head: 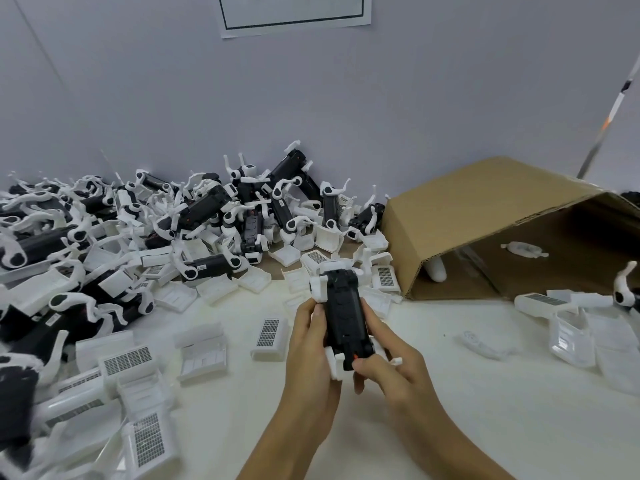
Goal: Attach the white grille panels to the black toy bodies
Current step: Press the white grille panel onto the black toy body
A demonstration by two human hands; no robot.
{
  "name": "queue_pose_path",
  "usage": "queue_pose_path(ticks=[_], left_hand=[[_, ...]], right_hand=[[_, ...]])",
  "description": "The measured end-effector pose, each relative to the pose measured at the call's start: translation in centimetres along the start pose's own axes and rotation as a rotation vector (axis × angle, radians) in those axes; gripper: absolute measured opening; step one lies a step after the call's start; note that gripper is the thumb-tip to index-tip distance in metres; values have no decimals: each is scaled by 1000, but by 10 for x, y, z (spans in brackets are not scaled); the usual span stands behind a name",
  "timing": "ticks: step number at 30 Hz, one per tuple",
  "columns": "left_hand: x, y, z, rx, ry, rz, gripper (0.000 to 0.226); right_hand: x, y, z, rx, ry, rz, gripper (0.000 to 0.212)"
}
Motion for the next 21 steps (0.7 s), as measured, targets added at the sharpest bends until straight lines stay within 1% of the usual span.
queue_pose_path(ticks=[3,5,6,7,8,9,10,11,12,13,14,15,17,18,20,21], left_hand=[[-1,-1,0,29,-67,12,26],[-3,-3,0,99,-189,7,28],[-6,-5,0,159,-309,-23,29],[-11,-9,-1,246,-481,-77,30],[-18,-12,-3,348,-688,-170,25],[-28,-16,-3,439,-897,-296,17],[-37,-19,-3,457,-1067,-397,15],[-48,-23,-1,389,-1202,-454,25],[-58,-26,1,279,-1311,-464,34],[-66,-28,2,187,-1377,-443,39],[-71,-29,2,151,-1375,-421,40],[-73,-30,1,168,-1307,-410,40],[-70,-30,-5,255,-1005,-416,35],[-65,-29,-10,273,-828,-389,34],[-54,-26,-17,272,-514,-272,32],[-50,-23,-19,278,-413,-230,31]], right_hand=[[1,1,-1,-7,14,-56,63],[1,1,1,1,0,-75,59],[0,0,1,18,-42,-77,57],[-2,-1,1,51,-120,-75,56],[-3,-3,2,98,-228,-78,55],[-3,-4,3,153,-349,-98,54],[-3,-5,2,209,-459,-136,59],[-5,-6,1,257,-548,-181,66],[-6,-7,1,290,-613,-228,73],[-7,-9,0,311,-668,-275,78],[-9,-11,-1,325,-714,-322,76],[-11,-12,-3,334,-739,-366,67],[-14,-15,-7,344,-703,-411,36],[-13,-16,-7,353,-666,-405,31],[-11,-17,-8,376,-619,-367,51],[-11,-17,-7,376,-617,-340,61]])
Point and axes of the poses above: each hand's wrist, its own y-axis away from the middle knuckle, its own x-axis out of the palm, z = x × y, the point moved 1 cm from there along -y, towards the middle knuckle, and after that the axes turned 7 degrees about -y, right-handed, at the moved point
